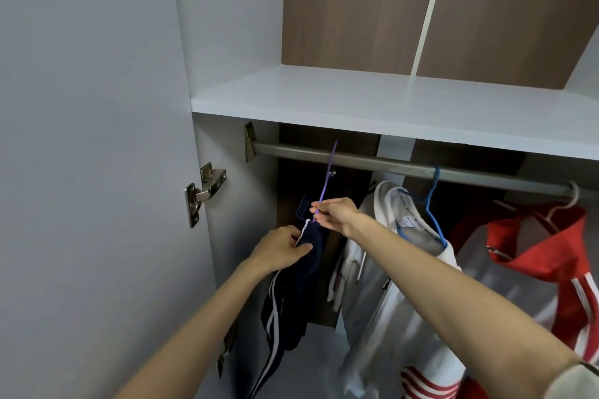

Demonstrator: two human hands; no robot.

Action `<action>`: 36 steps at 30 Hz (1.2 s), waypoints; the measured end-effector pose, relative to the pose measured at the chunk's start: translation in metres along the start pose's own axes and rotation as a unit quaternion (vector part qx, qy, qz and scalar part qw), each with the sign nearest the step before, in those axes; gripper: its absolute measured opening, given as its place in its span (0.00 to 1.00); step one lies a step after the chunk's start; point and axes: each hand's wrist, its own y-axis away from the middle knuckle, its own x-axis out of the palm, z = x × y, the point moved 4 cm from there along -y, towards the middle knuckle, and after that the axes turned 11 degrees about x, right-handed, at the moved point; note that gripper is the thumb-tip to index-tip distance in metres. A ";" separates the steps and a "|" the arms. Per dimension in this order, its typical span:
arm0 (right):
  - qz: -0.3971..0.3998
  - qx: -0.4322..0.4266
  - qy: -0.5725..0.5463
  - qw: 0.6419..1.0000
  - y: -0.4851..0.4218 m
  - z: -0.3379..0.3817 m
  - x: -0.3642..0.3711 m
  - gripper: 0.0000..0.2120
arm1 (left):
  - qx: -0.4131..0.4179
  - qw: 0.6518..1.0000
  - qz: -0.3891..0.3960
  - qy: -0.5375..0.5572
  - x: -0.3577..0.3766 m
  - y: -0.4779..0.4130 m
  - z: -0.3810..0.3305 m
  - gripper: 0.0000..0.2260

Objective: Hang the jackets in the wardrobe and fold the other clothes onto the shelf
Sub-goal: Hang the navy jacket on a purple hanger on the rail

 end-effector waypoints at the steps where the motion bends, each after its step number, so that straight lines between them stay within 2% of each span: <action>1: 0.005 0.007 -0.003 1.000 -0.003 -0.004 0.001 0.12 | -0.005 1.000 0.005 0.000 0.003 0.001 0.004 0.12; 12: 0.025 0.018 -0.028 0.999 0.022 -0.019 -0.008 0.13 | -0.036 0.999 0.004 0.009 0.025 0.023 0.005 0.18; 16: 0.026 -0.019 0.009 0.999 0.050 -0.021 -0.022 0.15 | -0.027 0.999 -0.044 0.002 0.019 0.037 -0.010 0.21; 20: 0.044 -0.040 0.067 0.996 0.085 -0.035 -0.040 0.16 | -0.004 0.995 -0.099 0.012 0.009 0.056 -0.034 0.20; 27: 0.037 -0.074 0.123 0.989 0.160 -0.082 -0.080 0.13 | 0.016 0.989 -0.137 0.048 0.003 0.120 -0.082 0.19; 33: 0.012 -0.154 0.215 0.964 0.224 -0.135 -0.109 0.13 | 0.000 0.990 -0.141 0.027 0.025 0.197 -0.111 0.18; 36: -0.037 -0.225 0.324 0.918 0.254 -0.159 -0.122 0.13 | 0.008 0.988 -0.133 -0.072 0.037 0.235 -0.125 0.17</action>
